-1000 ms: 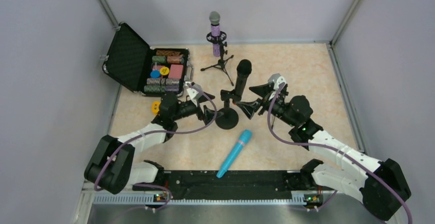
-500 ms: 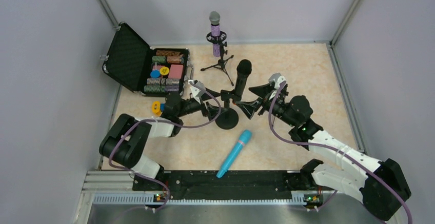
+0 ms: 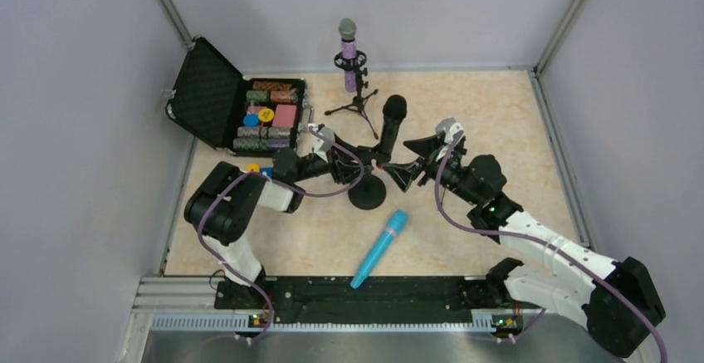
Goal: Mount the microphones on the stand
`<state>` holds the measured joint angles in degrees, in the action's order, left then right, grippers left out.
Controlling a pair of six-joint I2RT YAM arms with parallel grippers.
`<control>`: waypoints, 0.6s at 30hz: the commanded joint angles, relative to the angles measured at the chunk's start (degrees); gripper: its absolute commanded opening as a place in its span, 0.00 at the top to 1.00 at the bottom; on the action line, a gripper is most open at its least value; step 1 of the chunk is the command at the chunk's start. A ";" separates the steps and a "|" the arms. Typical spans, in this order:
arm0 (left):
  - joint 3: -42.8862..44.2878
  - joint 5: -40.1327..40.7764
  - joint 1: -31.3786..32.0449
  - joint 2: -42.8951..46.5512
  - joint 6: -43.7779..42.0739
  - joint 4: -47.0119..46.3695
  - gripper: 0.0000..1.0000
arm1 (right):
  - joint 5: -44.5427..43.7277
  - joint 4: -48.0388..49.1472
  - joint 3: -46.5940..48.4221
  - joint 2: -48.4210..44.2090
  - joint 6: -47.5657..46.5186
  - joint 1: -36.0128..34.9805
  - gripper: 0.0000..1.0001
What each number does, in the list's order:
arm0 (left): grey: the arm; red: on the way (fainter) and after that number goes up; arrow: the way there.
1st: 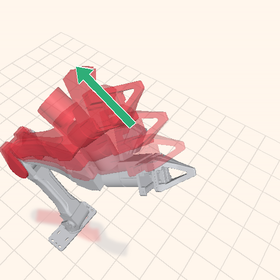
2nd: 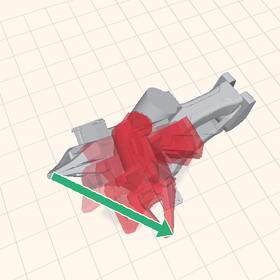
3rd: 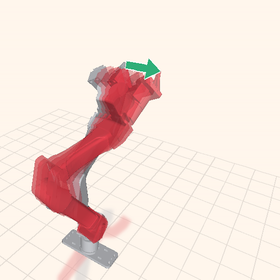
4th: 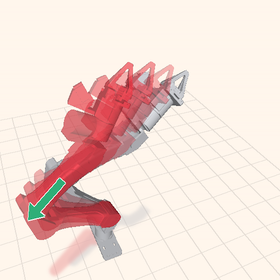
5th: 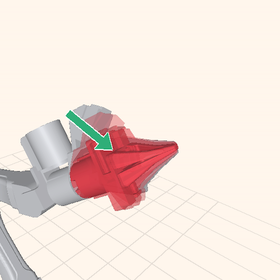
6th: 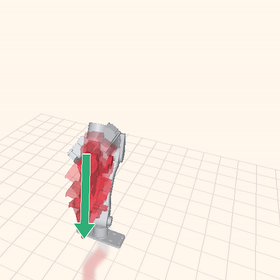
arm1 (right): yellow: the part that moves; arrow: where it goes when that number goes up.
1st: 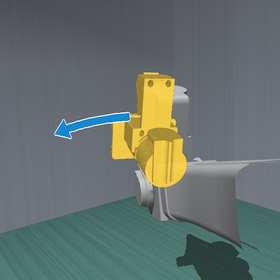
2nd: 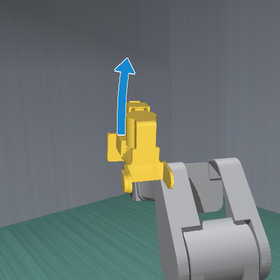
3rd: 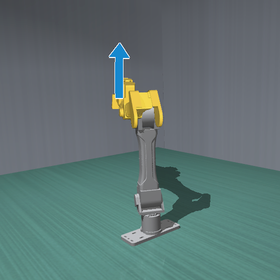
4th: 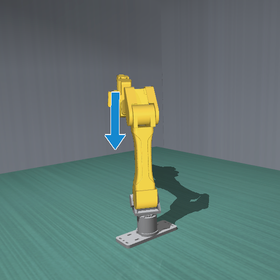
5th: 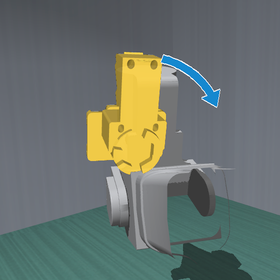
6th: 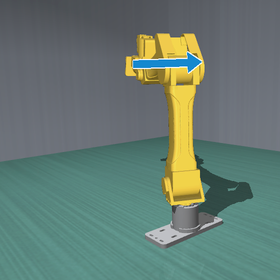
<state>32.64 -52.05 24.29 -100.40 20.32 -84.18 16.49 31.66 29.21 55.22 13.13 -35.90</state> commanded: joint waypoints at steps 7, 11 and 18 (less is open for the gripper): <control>2.34 -4.92 0.25 -0.63 2.09 -8.62 0.85 | -1.13 0.76 0.72 -0.17 -1.27 -0.88 0.07; 2.17 -5.22 0.32 0.10 2.16 -8.63 1.00 | -1.04 -0.64 0.69 -0.86 -1.86 -0.84 0.07; 1.90 -2.78 0.32 4.04 2.99 -8.63 1.00 | -2.15 -3.45 -1.21 -3.02 -5.79 -0.84 0.07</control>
<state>33.54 -56.07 24.43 -100.68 20.95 -86.35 15.51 28.91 29.12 54.68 10.52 -35.90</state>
